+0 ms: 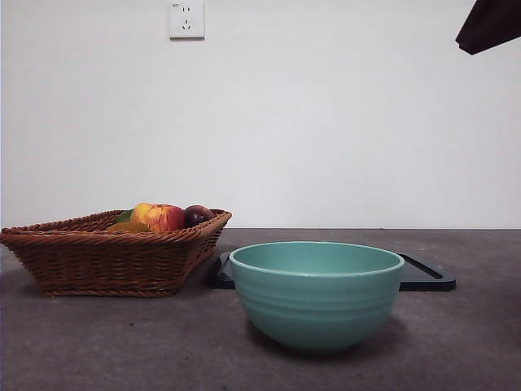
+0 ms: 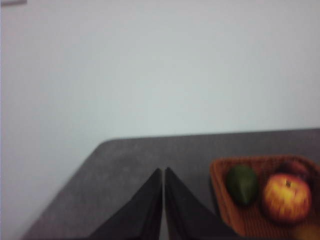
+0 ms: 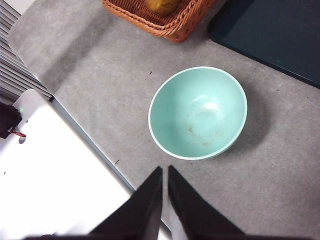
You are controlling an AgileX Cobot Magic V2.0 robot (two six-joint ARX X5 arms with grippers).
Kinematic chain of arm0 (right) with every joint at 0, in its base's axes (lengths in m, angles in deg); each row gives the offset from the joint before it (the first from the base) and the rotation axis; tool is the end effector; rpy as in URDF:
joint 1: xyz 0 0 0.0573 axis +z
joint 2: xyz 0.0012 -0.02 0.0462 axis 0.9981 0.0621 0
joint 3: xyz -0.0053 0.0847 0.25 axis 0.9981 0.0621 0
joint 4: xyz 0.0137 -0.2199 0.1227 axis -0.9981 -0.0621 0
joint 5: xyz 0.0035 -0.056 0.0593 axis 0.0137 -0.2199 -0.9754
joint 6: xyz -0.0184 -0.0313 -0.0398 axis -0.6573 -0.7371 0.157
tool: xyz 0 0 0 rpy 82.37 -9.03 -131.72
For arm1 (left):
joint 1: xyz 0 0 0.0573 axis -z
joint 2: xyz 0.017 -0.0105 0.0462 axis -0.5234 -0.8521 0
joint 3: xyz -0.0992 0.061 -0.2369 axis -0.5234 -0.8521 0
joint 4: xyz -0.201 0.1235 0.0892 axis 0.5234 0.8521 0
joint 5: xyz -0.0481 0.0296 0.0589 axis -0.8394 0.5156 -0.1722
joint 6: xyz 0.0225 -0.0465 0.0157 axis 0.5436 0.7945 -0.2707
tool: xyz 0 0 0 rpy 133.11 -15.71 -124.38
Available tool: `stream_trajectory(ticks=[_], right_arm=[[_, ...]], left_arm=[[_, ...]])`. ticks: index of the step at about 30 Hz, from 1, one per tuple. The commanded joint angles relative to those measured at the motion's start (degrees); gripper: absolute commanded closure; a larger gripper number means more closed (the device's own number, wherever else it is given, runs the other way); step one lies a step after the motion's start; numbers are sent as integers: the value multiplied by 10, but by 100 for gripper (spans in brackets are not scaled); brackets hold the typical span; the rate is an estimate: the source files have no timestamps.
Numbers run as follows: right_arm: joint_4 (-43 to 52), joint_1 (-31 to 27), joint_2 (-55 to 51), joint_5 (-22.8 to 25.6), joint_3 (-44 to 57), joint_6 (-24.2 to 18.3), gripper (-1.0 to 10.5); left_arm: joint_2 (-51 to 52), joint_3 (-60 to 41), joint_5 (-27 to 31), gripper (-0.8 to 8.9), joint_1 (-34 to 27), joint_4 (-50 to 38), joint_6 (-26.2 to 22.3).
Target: Pick up the wifruite, put it on the bowl, pick up the plate, put it on desk
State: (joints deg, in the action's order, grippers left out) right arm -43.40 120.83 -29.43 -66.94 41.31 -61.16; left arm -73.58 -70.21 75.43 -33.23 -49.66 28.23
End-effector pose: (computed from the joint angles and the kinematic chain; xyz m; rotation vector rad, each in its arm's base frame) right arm 0.1042 0.0846 0.2903 0.1051 0.8646 0.8563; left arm 0.0990 0.0037 0.2253 0.0800 -0.0988 0.0573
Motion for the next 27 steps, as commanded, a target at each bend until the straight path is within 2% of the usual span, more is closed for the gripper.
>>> stream_trajectory(ticks=[1,8,27], right_arm=[[6,3,4,-1,-10,-7,937],[6,3,4,-1,-10,-7,937],[6,3,4,-1,-10,-7,937]], left_arm=[[19,-31,2,806,-2,2,20],[47,-87,2,806,-2,7,25],[96,-108,2,806,-2,150,26]])
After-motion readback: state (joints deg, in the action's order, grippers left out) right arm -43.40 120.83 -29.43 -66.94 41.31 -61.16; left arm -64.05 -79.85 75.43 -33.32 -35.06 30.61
